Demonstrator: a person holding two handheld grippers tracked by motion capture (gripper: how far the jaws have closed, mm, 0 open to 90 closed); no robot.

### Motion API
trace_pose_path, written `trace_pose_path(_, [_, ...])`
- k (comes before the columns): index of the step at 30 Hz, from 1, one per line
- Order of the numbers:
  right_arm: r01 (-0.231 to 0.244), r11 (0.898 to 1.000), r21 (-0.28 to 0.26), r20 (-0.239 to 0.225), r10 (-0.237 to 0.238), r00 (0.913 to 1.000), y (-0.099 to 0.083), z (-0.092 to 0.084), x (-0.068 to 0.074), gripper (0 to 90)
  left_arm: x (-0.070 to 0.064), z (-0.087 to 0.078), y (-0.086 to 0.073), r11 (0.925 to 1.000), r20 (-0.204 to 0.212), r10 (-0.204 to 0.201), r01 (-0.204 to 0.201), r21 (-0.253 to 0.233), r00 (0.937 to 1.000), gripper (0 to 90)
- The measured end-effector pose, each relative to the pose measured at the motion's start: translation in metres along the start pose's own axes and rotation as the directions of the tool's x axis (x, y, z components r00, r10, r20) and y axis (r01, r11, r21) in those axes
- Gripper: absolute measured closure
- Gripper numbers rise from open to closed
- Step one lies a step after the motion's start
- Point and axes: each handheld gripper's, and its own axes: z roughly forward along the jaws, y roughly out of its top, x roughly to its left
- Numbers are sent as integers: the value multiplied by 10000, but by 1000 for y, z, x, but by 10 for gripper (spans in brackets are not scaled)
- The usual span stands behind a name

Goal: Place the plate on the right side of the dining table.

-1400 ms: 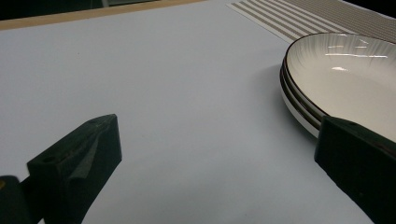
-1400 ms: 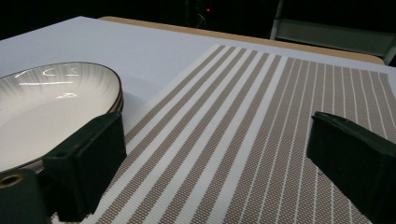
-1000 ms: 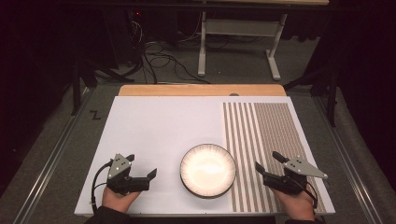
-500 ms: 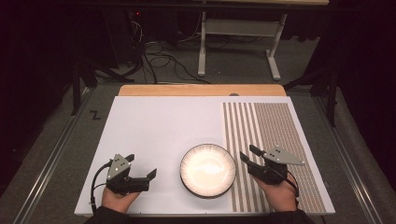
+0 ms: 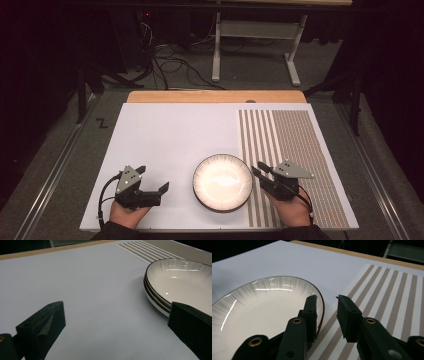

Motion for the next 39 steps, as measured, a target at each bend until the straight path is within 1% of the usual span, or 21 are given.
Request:
trace_pose_path(1, [-38,9999,97,150,37,9999,-2,-1,0,738,0,0,0,10000,18,21,-21,10,10000,24])
trace_pose_path(4, [8,10000,53,199,-9,9998,-1,-2,-1,739,-1,2,0,10000,36,15,-15,28,10000,23])
trace_pose_path(6, [-44,10000,68,204,43,9998,-1,-4,-1,740,-2,2,0,10000,46,3,-3,38,10000,24])
trace_pose_path(7, [-49,9999,135,262,45,9996,-2,-5,-1,768,-2,3,0,10000,39,23,-23,44,10000,24])
trace_pose_path(8, [-49,9999,135,262,45,9996,-2,-5,-1,768,-2,3,0,10000,39,23,-23,44,10000,23])
trace_pose_path(10, [50,9999,105,314,-53,9995,-3,-7,-1,816,-2,2,0,10000,39,7,-7,-4,10000,24])
trace_pose_path(11, [32,9999,113,409,-37,9992,-3,-7,0,839,-2,2,0,10000,33,-8,8,-38,10000,24])
trace_pose_path(12, [-10,9999,134,383,5,9993,-3,-8,-1,860,-1,1,0,10000,26,-22,22,-54,10000,25])
trace_pose_path(13, [33,9994,349,354,-46,9994,-4,-7,-2,900,-1,1,0,10000,24,-52,52,-75,10000,26])
trace_pose_path(15, [46,9985,540,327,-63,9994,-7,-5,-1,900,-1,1,0,9999,33,-87,87,-70,10000,28])
trace_pose_path(16, [46,9985,540,327,-63,9994,-7,-5,-1,900,-1,1,0,9999,33,-87,87,-70,10000,29])
trace_pose_path(17, [52,9974,717,258,-71,9996,-9,-3,-1,900,-1,1,0,9999,41,-115,116,-89,9999,31])
trace_pose_path(20, [161,9969,765,187,-175,9997,-9,-2,0,900,-1,2,0,9999,55,-117,117,-82,9999,31])
trace_pose_path(21, [232,9962,834,134,-244,9996,-10,-1,2,900,-1,2,-1,9999,54,-123,123,-95,9999,31])
trace_pose_path(22, [193,9960,874,139,-206,9997,-10,0,4,900,-1,1,-1,9999,62,-126,127,-104,9999,31])
trace_pose_path(30, [318,9943,1019,67,-327,9994,-12,5,10,900,-1,1,-1,9995,22,-238,239,-213,9997,30])
trace_pose_path(34, [400,9934,1076,-9,-401,9992,-13,7,12,900,-1,1,-1,9993,13,-262,262,-252,9997,6])
trace_pose_path(35, [384,9936,1065,65,-394,9992,-13,7,13,900,-1,1,-1,9994,11,-253,253,-238,9997,6])
trace_pose_path(36, [432,9935,1053,58,-441,9990,-13,8,13,900,-1,1,-1,9995,-4,-237,237,-229,9997,6])
trace_pose_path(37, [379,9931,1108,47,-387,9992,-13,8,12,900,-1,1,0,9995,3,-219,219,-243,9998,6])
trace_pose_path(39, [402,9933,1088,123,-418,9991,-13,7,12,900,-1,0,0,9995,-7,-187,187,-268,9998,6])
